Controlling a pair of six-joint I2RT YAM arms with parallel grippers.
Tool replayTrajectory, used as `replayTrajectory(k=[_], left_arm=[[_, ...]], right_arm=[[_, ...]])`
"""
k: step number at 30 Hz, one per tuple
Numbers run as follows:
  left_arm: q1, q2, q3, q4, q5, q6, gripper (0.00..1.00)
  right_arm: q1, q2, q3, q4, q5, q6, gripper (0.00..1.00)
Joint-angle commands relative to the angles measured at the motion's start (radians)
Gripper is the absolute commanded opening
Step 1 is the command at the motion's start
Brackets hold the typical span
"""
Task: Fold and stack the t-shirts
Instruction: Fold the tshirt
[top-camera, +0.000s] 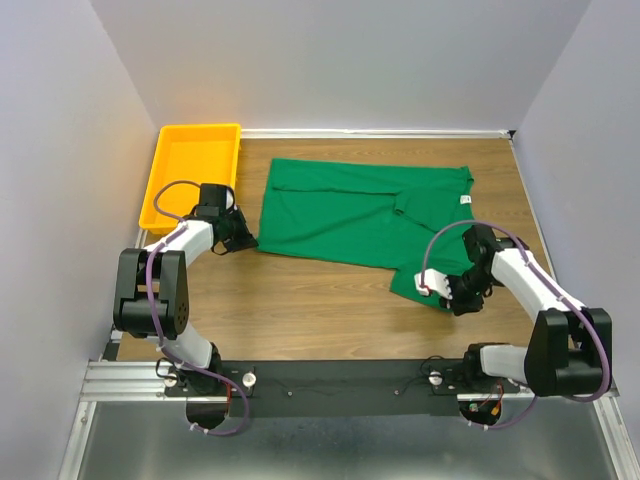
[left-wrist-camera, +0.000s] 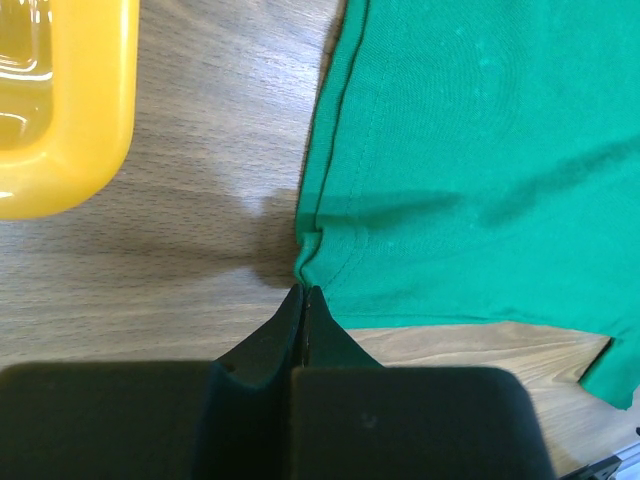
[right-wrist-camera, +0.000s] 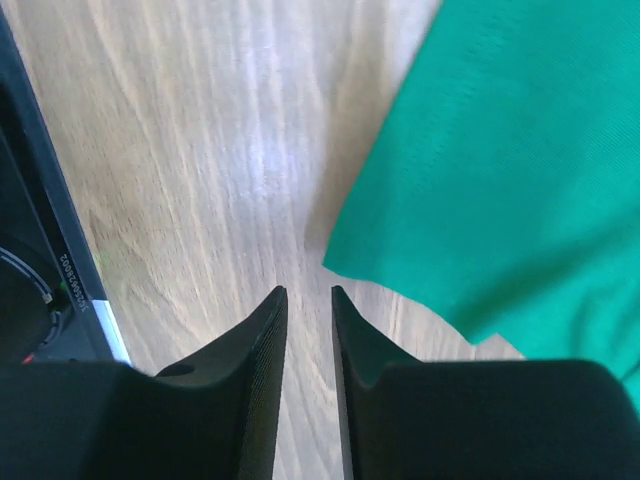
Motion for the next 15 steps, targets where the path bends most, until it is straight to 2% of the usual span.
replayTrajectory(k=[1, 15], left_arm=[[-0.002, 0.015, 0.003, 0.015, 0.022, 0.015, 0.0], [-0.002, 0.018, 0.006, 0.015, 0.026, 0.015, 0.0]], right_arm=[[0.011, 0.001, -0.029, 0.016, -0.022, -0.11, 0.31], [0.074, 0.013, -0.098, 0.182, 0.03, -0.104, 0.34]])
